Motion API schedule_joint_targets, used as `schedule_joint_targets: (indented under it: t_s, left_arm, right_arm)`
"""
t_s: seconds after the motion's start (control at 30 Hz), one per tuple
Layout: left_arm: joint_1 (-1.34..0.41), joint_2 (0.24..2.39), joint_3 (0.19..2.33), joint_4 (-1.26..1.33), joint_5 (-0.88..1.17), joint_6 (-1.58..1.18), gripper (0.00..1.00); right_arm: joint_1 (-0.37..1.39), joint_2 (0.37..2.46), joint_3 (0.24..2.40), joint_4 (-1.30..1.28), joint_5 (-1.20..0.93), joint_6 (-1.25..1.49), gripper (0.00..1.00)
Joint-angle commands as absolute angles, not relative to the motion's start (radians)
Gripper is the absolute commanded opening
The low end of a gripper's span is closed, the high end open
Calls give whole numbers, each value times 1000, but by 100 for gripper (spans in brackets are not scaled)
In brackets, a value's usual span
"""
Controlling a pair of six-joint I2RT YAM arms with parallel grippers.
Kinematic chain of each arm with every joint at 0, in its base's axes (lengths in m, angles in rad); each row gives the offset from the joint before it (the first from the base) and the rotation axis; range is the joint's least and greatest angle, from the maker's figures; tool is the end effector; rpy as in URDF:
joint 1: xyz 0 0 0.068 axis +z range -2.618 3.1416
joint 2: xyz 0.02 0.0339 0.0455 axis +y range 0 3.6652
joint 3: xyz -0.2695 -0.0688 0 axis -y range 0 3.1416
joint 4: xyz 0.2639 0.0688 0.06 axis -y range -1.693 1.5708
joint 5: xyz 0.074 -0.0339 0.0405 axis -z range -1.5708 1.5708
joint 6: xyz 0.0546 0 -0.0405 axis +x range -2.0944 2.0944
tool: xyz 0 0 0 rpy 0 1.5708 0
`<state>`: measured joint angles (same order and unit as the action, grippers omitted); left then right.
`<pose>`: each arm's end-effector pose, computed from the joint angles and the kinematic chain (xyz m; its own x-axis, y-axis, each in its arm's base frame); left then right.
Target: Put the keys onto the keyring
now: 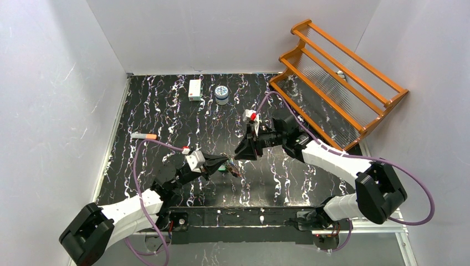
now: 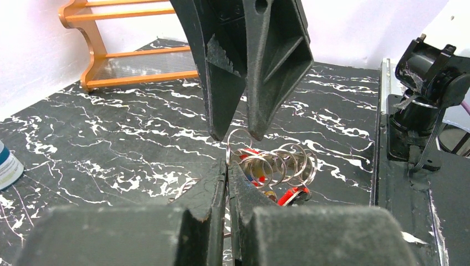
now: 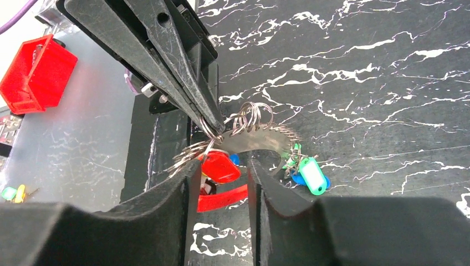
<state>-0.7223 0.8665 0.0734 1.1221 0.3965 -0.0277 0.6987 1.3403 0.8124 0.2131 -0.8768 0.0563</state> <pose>0.1294 -0.1422 0.2131 0.2178 -0.2260 -0.9495 0.8904 0.4444 0.0985 0.2182 0.2381 0.2610 -0.2913 -0.1977 -0.9360 -0.9562 0.0308 0.2911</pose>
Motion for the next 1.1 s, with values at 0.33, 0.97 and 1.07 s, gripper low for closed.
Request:
schedule_joint_targets:
  t_s: [0.33,0.97,1.07]
  left_arm:
    - [-725,878,81,1189,402,-33,0]
    - [-726,876,75,1189,399,-35,0]
    - [-726,873,75,1189,397,-35,0]
  right_arm:
    - [701,1356,867,279,-939,95,44]
    - [715,1395,896,224,-938,62,19]
    - [715,1396,895,218,-941,58,13]
